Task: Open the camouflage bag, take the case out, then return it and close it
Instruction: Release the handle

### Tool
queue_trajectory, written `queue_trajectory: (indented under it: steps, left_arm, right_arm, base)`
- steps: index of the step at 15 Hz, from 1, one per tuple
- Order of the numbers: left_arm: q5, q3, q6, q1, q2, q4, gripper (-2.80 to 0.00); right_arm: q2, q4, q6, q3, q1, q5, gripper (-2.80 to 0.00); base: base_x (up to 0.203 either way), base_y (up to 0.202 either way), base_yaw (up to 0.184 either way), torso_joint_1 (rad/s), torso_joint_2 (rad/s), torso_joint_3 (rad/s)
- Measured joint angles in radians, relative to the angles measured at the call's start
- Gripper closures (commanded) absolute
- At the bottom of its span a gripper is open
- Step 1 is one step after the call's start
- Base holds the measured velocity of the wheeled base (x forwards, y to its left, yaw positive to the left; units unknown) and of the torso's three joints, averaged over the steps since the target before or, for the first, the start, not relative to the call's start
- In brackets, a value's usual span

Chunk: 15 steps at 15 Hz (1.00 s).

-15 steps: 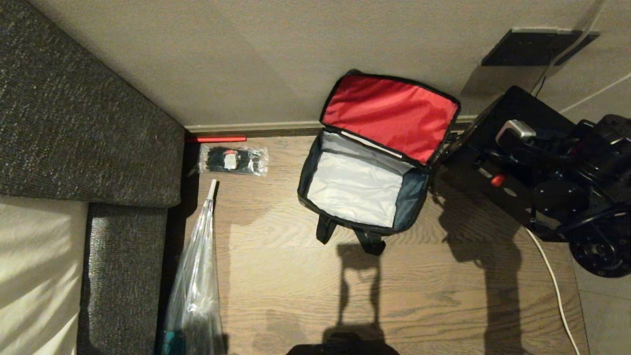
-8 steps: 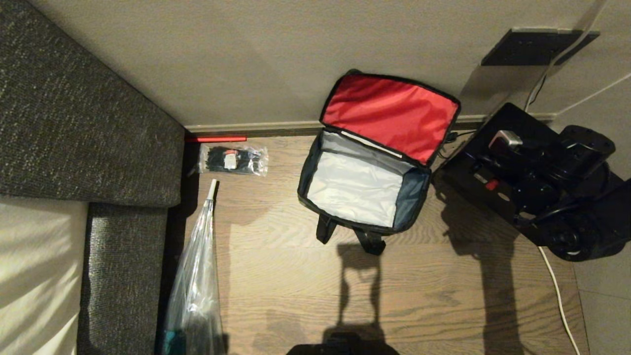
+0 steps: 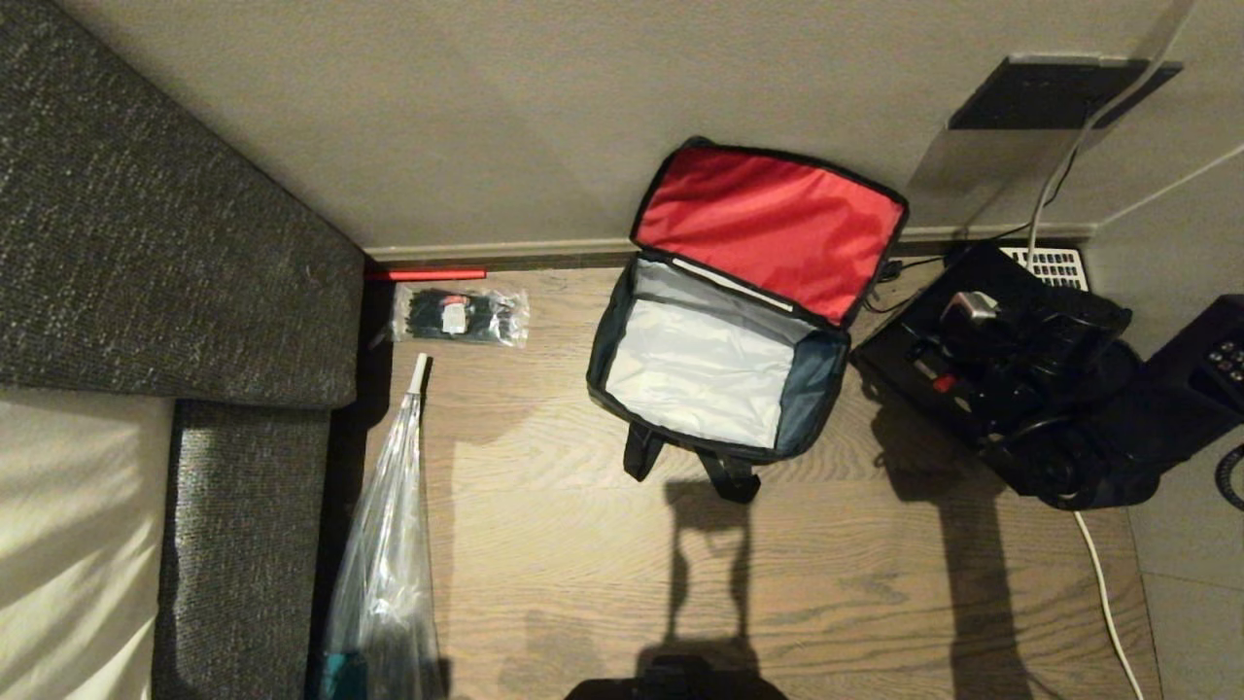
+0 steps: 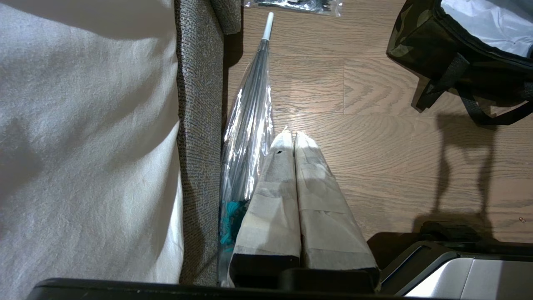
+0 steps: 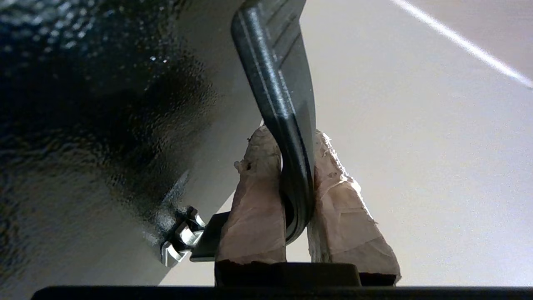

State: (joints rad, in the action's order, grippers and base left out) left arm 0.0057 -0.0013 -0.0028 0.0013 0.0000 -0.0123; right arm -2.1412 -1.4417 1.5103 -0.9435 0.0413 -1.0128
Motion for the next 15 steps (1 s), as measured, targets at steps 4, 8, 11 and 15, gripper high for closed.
queue_trajectory:
  steps: [4,8,11,15]
  left_arm:
    - [0.0,0.0,0.0,0.0,0.0,0.0,0.0]
    - [-0.001,0.0,0.0,0.0,0.0,0.0,0.0]
    - [0.0,0.0,0.0,0.0,0.0,0.0,0.0]
    - [0.0,0.0,0.0,0.0,0.0,0.0,0.0]
  right_arm:
    - [-0.107,-0.004,-0.038,-0.054,-0.012,0.001,0.0]
    - [-0.18,0.02,-0.068,-0.086,-0.014,0.007,0.0]
    - [-0.198,0.047,-0.067,-0.095,-0.013,0.009,-2.8]
    - [-0.199,0.08,-0.128,-0.075,-0.011,0.013,-2.8]
  base:
    - [0.0,0.0,0.0,0.0,0.0,0.0]
    - [0.0,0.0,0.0,0.0,0.0,0.0]
    - [0.0,0.0,0.0,0.0,0.0,0.0]
    - [0.0,0.0,0.0,0.0,0.0,0.0]
